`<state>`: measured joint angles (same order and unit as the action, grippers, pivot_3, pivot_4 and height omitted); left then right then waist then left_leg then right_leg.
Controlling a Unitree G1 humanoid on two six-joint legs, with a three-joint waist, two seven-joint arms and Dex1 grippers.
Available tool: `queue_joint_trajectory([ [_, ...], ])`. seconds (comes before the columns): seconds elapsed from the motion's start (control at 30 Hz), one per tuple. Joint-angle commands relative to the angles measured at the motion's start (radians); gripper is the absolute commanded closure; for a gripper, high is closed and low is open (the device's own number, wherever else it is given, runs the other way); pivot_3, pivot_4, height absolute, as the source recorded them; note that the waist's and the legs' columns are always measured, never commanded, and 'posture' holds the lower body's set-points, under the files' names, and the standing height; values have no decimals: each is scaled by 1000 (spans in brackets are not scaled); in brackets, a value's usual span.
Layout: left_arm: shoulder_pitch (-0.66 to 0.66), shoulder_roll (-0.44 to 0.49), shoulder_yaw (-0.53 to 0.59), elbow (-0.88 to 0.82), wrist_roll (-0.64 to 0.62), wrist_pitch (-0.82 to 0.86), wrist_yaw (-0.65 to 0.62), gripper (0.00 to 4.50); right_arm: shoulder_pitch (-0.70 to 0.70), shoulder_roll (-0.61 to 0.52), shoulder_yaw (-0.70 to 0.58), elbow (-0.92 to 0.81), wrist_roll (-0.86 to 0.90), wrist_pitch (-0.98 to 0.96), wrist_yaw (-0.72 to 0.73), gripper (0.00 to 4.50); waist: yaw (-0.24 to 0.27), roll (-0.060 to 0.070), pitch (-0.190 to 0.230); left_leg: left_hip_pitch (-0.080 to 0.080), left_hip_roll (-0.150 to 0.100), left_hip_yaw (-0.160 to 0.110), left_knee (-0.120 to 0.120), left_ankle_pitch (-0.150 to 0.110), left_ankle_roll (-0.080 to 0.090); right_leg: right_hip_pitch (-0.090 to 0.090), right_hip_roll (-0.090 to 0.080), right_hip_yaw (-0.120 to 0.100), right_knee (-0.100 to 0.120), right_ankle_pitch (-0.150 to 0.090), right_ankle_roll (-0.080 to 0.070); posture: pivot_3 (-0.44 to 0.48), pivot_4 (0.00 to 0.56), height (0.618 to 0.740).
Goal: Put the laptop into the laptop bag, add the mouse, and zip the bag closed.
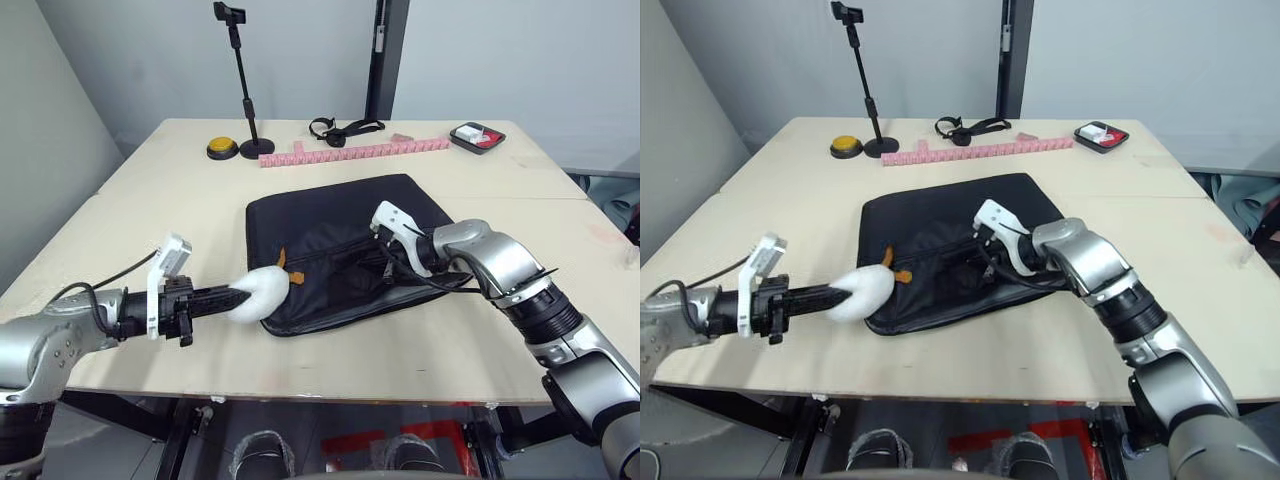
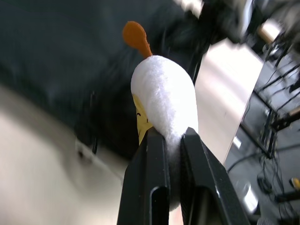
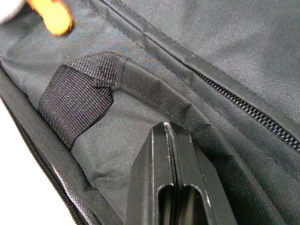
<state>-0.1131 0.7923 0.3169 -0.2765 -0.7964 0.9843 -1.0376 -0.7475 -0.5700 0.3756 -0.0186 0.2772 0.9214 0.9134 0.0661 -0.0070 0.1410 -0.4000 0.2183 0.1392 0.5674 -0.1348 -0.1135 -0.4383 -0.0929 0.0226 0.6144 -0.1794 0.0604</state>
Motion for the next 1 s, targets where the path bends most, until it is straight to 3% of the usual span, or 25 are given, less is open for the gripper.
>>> queue_joint_trajectory([
  [0.03,-41,-31,1,29,28,-72,61,4478,2,4,35,20,-27,9,5,4500,-1,0,0,1,0,0,0,0,0,0,0,1,1,0,0,0,150,739],
  [0.17,-124,-72,2,144,90,-131,162,4478,-10,11,35,11,-11,17,30,4500,-2,0,0,2,0,1,0,0,0,0,1,1,2,0,0,0,150,739],
  [0.63,-420,-65,-54,485,244,-308,190,4478,-47,131,74,-47,16,75,49,4500,-13,0,0,1,1,1,1,1,-1,-1,1,1,4,0,0,0,150,739],
  [1.0,-535,-108,-90,621,304,-382,201,4478,-91,201,144,130,-133,-11,-77,4500,0,-1,0,1,1,0,4,1,-2,-1,1,1,6,0,0,0,150,739],
])
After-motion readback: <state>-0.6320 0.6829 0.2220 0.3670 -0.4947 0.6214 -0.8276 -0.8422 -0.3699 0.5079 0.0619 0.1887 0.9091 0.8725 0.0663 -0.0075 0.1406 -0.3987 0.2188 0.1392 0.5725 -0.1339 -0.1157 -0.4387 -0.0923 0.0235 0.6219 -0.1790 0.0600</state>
